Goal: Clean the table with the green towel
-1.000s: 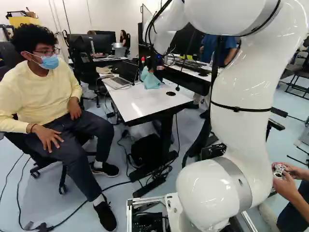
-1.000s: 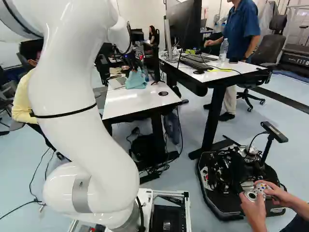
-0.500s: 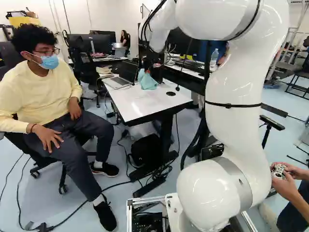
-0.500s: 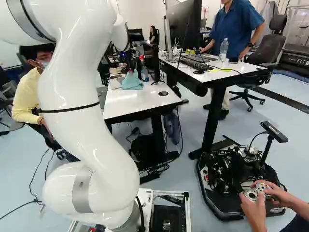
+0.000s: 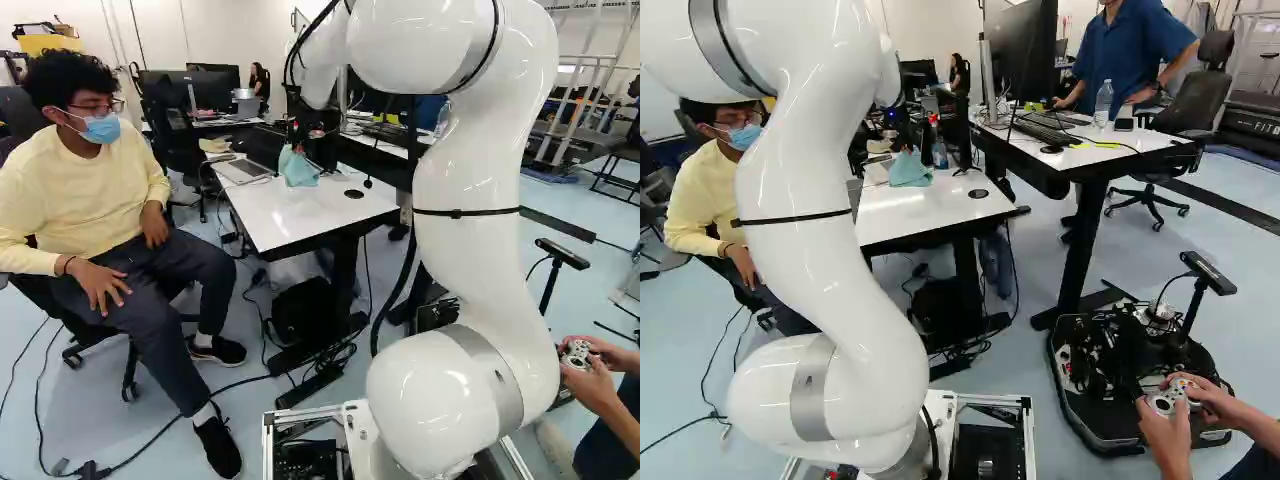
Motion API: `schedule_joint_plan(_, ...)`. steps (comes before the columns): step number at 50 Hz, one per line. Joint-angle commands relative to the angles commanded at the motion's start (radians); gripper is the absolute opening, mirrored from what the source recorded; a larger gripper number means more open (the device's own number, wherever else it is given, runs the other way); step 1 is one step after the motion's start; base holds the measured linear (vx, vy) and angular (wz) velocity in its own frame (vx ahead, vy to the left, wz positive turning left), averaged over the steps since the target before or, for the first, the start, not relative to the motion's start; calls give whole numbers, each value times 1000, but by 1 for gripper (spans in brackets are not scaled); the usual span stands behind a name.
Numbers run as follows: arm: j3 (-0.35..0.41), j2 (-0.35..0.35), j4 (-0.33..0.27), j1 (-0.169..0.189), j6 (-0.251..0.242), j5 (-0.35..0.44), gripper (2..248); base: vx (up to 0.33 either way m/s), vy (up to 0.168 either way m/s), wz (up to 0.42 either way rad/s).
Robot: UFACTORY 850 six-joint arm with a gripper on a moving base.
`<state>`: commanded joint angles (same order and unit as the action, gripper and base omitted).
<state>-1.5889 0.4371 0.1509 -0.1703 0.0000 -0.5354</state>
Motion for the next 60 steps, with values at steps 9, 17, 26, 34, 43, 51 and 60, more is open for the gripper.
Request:
schedule_joint_plan(9, -18, 14, 0, -15, 0, 0, 44, 0, 0, 0)
schedule_joint_plan(17, -27, 22, 0, -29, 0, 0, 44, 0, 0, 0)
schedule_joint_plan(26, -34, 27, 0, -40, 0, 0, 44, 0, 0, 0)
schedule_joint_plan(34, -36, 28, 0, -43, 0, 0, 44, 0, 0, 0)
schedule_joint_plan(43, -36, 29, 0, -44, 0, 0, 44, 0, 0, 0)
schedule_joint_plan(51, -34, 40, 0, -44, 0, 0, 44, 0, 0, 0)
schedule_joint_plan(60, -32, 55, 0, -44, 0, 2, 44, 0, 0, 0)
